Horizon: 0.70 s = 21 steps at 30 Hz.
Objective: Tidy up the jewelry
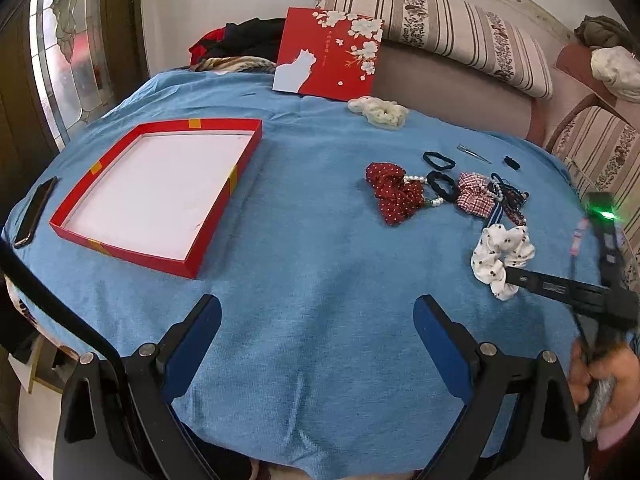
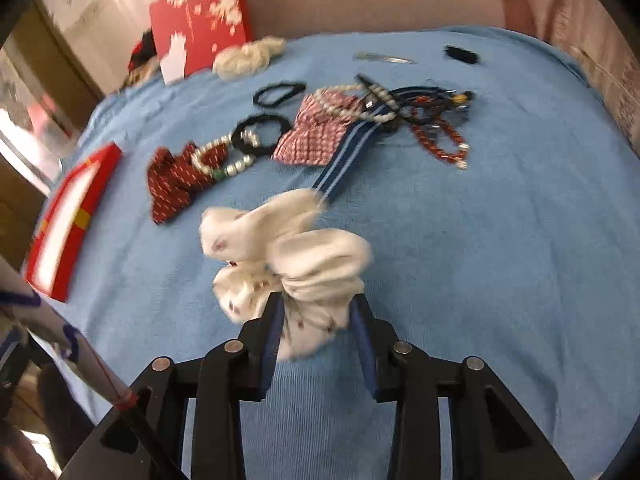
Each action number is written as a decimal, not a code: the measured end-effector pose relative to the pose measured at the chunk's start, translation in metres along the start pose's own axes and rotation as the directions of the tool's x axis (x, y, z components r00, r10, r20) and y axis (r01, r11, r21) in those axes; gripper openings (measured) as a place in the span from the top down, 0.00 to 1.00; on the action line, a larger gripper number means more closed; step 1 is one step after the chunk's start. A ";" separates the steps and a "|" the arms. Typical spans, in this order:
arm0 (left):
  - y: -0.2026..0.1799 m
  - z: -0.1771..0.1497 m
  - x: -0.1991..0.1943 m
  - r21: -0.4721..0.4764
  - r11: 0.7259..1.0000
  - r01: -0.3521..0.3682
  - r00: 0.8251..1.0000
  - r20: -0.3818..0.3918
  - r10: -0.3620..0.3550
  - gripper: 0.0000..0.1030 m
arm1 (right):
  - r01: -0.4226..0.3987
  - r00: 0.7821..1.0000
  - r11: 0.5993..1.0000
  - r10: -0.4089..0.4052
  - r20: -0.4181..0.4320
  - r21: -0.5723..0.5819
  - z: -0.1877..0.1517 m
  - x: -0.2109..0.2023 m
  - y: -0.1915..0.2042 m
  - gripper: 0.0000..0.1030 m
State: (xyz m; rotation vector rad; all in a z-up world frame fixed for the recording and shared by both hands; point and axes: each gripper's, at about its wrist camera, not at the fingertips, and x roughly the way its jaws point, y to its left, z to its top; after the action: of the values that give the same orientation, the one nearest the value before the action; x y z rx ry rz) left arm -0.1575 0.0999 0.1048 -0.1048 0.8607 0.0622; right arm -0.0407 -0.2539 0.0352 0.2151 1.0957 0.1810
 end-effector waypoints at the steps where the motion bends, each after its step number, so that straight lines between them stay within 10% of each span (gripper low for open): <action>1: -0.001 0.000 0.000 0.003 1.000 -0.004 1.000 0.001 0.004 0.07 | 0.002 1.000 1.000 -0.002 0.018 0.016 -0.005 -0.005 -0.005 0.52; 12: -0.009 0.003 -0.016 0.027 0.994 -0.106 0.991 0.087 0.103 0.07 | 0.095 0.979 0.993 -0.107 0.172 0.076 -0.031 -0.047 -0.022 0.35; 21: -0.014 0.030 -0.067 0.022 0.984 -0.177 0.933 0.324 0.161 0.00 | 0.130 0.967 0.992 -0.128 0.221 0.007 -0.040 -0.060 0.011 0.32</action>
State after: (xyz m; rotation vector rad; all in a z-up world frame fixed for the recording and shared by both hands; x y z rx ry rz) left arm -0.1774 0.0890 0.1758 0.0277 0.5427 0.2134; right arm -0.1035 -0.2553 0.0720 0.1524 0.8837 0.0432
